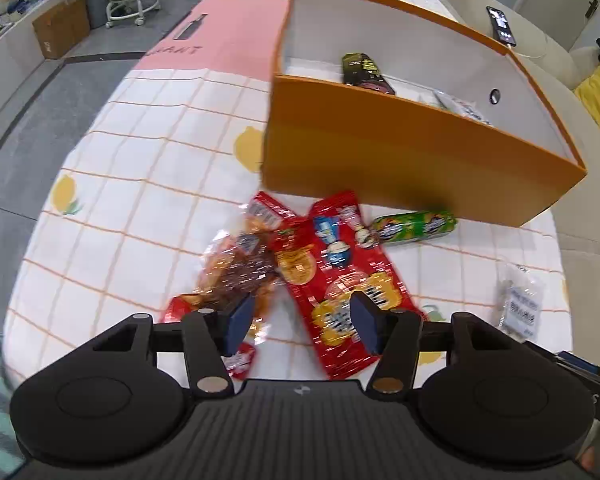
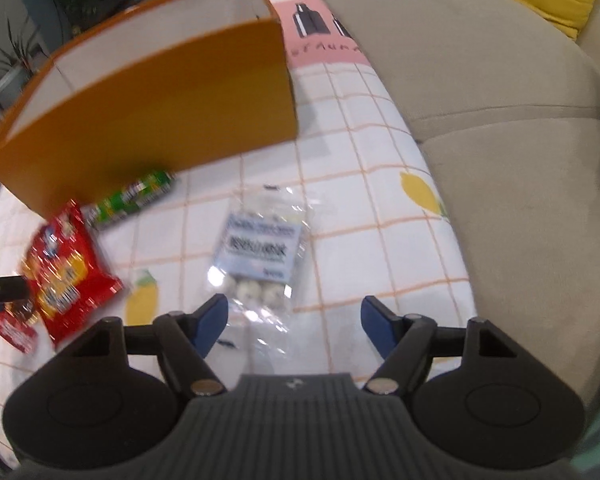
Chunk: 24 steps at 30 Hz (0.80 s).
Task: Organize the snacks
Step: 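Grasp the red Mimi bag with the left tool while the right grasps the clear hawthorn-ball bag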
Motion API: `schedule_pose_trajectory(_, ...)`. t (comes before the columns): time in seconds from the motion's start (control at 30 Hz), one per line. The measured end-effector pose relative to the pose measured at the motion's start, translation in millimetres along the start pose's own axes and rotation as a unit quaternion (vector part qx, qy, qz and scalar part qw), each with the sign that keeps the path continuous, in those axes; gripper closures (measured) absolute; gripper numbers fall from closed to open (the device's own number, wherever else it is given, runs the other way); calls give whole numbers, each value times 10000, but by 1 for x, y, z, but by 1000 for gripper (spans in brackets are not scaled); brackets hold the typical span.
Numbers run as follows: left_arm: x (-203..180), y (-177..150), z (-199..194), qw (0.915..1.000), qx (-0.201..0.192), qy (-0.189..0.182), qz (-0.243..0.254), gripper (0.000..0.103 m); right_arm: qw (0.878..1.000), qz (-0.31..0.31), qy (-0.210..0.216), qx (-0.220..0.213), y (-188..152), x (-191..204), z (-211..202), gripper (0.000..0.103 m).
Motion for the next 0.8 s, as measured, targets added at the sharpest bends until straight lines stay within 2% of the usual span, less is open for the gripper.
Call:
schedule_pose_trajectory(0.07, -5, 3, 8, 9998, 90, -53, -140, 27, 10000, 8, 44, -53, 3, 3, 4, 26)
schedule_pose_trajectory(0.13, -7, 6, 15, 9992, 200, -54, -353, 24, 9999, 66, 133, -6, 6, 6, 10, 25)
schedule_pose_trajectory(0.2, -11, 9, 22, 9983, 217, -11, -533, 17, 9996, 116, 242, 35, 8, 8, 16, 25)
schedule_pose_trajectory(0.47, -33, 15, 45, 9961, 277, 579, -608, 11, 9996, 28, 248, -99, 10, 11, 30, 25)
schedule_pose_trajectory(0.53, -36, 15, 47, 9958, 188, 664, -606, 10, 9994, -31, 293, -155, 11, 12, 31, 26)
schedule_pose_trajectory(0.63, -43, 14, 47, 9968, 93, 769, -203, 10, 9991, -216, 277, -221, 10, 14, 31, 30)
schedule_pose_trajectory(0.67, -45, 13, 47, 9971, 91, 755, -10, 10, 9989, -280, 295, -222, 9, 15, 31, 35)
schedule_pose_trajectory(0.8, -46, 5, 43, 9965, 165, 494, 661, 12, 9976, -502, 421, -221, 5, 18, 29, 40)
Point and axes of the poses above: each gripper's, at about its wrist camera, not at the fingertips, and z roughly the way its jaws point, x to its left, y to its top, the point moved 1 cm from there along z, roughly the way its jaws point, and after that the axes turned 8 degrees about z, right-handed, at the moved point
